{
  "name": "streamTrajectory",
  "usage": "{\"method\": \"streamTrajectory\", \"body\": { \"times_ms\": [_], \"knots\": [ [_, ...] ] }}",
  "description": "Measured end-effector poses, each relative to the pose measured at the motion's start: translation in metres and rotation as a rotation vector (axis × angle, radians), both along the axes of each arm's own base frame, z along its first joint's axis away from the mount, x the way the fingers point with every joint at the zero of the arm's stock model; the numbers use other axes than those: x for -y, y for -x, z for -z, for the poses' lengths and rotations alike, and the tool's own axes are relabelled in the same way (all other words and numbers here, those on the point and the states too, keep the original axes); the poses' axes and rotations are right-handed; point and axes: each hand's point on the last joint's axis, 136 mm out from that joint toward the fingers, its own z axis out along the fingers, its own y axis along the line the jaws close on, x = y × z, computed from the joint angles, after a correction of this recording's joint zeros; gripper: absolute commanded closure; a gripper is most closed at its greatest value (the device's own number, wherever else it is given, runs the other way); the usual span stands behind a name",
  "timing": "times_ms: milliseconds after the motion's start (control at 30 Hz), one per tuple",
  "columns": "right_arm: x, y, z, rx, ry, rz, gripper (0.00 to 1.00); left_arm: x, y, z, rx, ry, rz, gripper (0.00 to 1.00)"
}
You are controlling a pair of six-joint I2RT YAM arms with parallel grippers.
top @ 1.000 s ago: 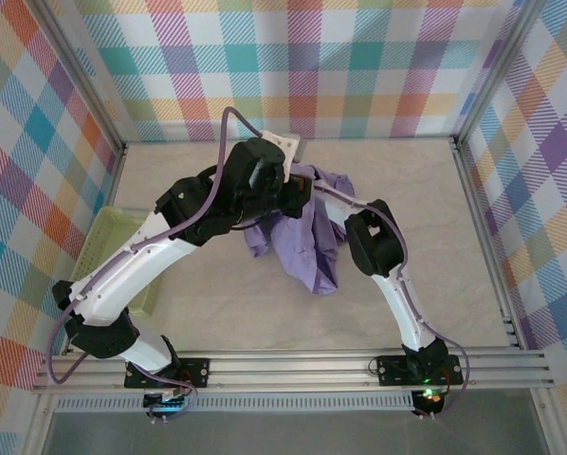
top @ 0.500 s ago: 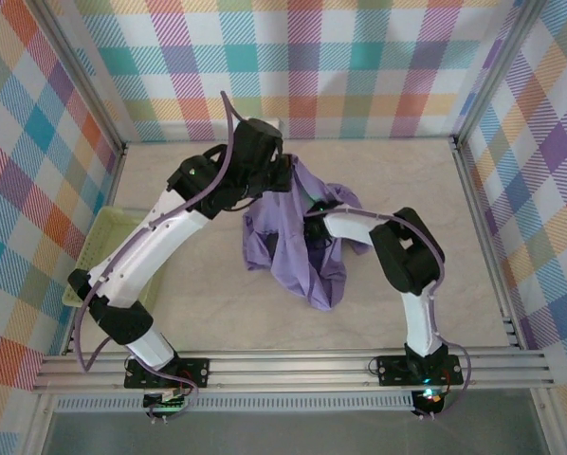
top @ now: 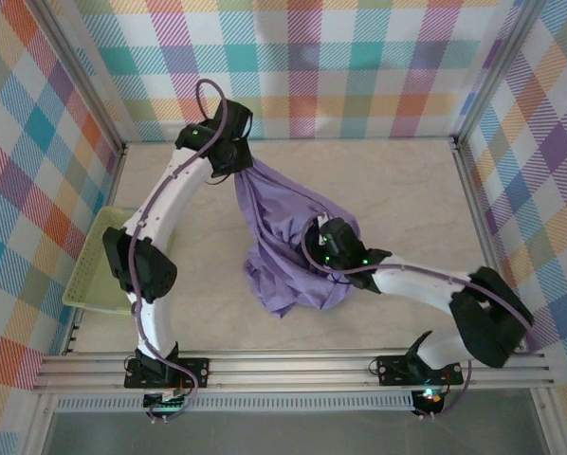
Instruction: Fold the inside-out t-shirt
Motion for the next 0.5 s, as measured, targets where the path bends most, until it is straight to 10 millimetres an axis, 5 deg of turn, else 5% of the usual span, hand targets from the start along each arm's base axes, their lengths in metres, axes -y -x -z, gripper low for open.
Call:
{"method": "streamTrajectory", "body": {
  "times_ms": [300, 500],
  "knots": [
    [0.009, 0.029, -0.082, 0.152, -0.189, -0.075, 1.00, 0.001, -0.003, 0.102, -0.239, -0.124, -0.002, 0.98],
    [0.013, 0.049, -0.105, 0.199, -0.263, -0.135, 1.00, 0.007, 0.013, 0.158, -0.373, -0.255, 0.040, 0.56]
  ]
}}
